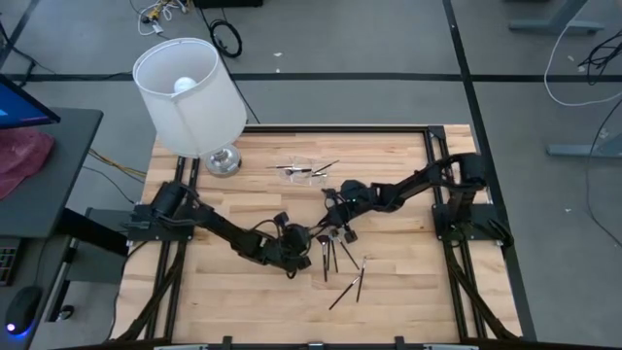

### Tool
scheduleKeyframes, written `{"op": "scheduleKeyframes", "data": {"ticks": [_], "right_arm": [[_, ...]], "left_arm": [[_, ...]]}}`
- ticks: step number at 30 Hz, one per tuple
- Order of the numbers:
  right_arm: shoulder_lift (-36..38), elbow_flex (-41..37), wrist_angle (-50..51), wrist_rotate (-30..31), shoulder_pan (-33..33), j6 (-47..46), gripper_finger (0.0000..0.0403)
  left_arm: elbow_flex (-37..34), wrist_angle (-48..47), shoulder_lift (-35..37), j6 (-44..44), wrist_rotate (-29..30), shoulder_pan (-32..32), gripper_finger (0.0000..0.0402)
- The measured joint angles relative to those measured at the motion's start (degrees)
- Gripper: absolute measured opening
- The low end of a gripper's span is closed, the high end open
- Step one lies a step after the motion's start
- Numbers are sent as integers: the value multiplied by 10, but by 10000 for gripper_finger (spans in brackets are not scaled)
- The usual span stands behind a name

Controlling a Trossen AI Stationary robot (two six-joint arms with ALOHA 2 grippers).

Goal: Put items in baskets/containers
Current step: Put the black eyeshadow brush into the transparent organizer

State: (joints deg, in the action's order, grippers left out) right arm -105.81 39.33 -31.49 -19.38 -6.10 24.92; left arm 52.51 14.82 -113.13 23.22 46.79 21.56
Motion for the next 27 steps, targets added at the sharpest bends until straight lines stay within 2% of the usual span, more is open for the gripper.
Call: {"op": "scheduleKeyframes", "data": {"ticks": [7,11,13,16,20,23,27], "right_arm": [[84,0,144,163,-1,64,17],[151,11,213,225,0,118,18],[183,32,245,275,2,164,18],[221,68,278,361,7,287,18],[236,113,265,429,5,549,18],[229,138,256,436,-17,713,17],[201,143,262,434,-49,839,15]], "left_arm": [[0,-122,122,-42,119,29,151],[0,-202,193,-49,157,38,158],[1,-230,220,-48,172,37,158],[1,-263,246,-48,181,32,158],[1,-308,259,-49,181,20,158],[0,-342,259,-44,180,9,158],[0,-377,259,-44,177,-2,158]]}}
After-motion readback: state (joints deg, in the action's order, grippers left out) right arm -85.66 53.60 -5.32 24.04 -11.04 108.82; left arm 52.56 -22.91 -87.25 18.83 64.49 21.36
